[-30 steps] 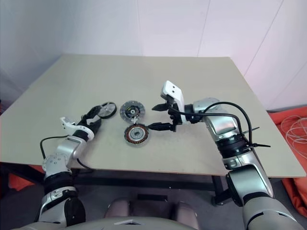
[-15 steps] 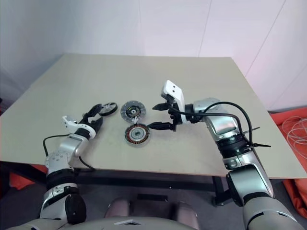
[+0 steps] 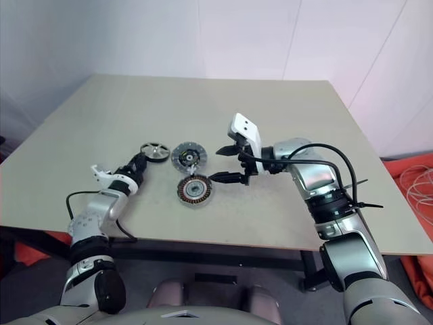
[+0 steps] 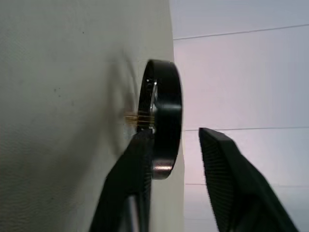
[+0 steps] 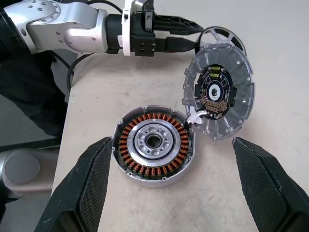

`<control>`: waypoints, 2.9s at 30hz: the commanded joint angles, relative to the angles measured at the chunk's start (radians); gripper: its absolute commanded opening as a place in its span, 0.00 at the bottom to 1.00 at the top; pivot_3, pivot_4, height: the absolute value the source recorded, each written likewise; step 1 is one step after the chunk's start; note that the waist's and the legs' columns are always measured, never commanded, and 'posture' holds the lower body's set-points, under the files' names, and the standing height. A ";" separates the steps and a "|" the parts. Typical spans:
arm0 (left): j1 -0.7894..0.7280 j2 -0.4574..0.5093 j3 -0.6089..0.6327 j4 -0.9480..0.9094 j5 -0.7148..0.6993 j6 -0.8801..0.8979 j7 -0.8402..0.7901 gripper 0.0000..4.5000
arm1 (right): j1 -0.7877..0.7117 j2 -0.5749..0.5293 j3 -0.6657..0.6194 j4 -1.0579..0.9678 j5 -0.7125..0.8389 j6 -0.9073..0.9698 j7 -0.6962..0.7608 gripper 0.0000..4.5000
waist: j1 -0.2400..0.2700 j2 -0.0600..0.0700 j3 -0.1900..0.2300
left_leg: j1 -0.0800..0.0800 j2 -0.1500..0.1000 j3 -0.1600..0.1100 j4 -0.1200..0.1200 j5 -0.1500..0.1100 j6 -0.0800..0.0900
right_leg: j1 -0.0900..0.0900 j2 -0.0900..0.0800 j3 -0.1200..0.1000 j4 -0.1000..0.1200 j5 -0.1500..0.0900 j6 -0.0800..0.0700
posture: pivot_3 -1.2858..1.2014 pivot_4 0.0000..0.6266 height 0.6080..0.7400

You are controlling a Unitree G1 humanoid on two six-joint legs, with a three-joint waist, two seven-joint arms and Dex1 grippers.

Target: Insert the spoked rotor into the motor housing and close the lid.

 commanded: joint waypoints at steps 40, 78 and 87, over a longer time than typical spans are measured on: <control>0.170 -0.052 -0.010 -0.280 -0.197 0.024 0.052 1.00 | -0.002 -0.011 0.005 -0.034 -0.026 -0.051 0.004 1.00 | 0.000 -0.001 0.001 | 0.000 0.000 0.000 0.000 0.000 0.000 | 0.001 0.000 0.000 0.000 0.000 0.001 | 0.52 0.00 1.00; -0.012 -0.078 -0.028 -0.230 -0.203 -0.024 0.382 1.00 | -0.002 -0.019 0.007 -0.043 -0.038 -0.061 0.004 1.00 | 0.010 -0.001 0.000 | 0.000 0.000 0.000 0.000 0.004 -0.002 | 0.003 0.000 -0.001 -0.001 0.000 0.005 | 0.52 0.00 1.00; -0.033 -0.095 -0.039 -0.235 -0.207 -0.054 0.427 1.00 | -0.004 -0.011 0.012 -0.039 -0.040 -0.067 0.004 1.00 | 0.002 -0.002 0.000 | -0.006 0.000 0.000 0.001 0.004 -0.001 | -0.003 0.000 -0.001 -0.001 0.002 0.000 | 0.52 0.00 1.00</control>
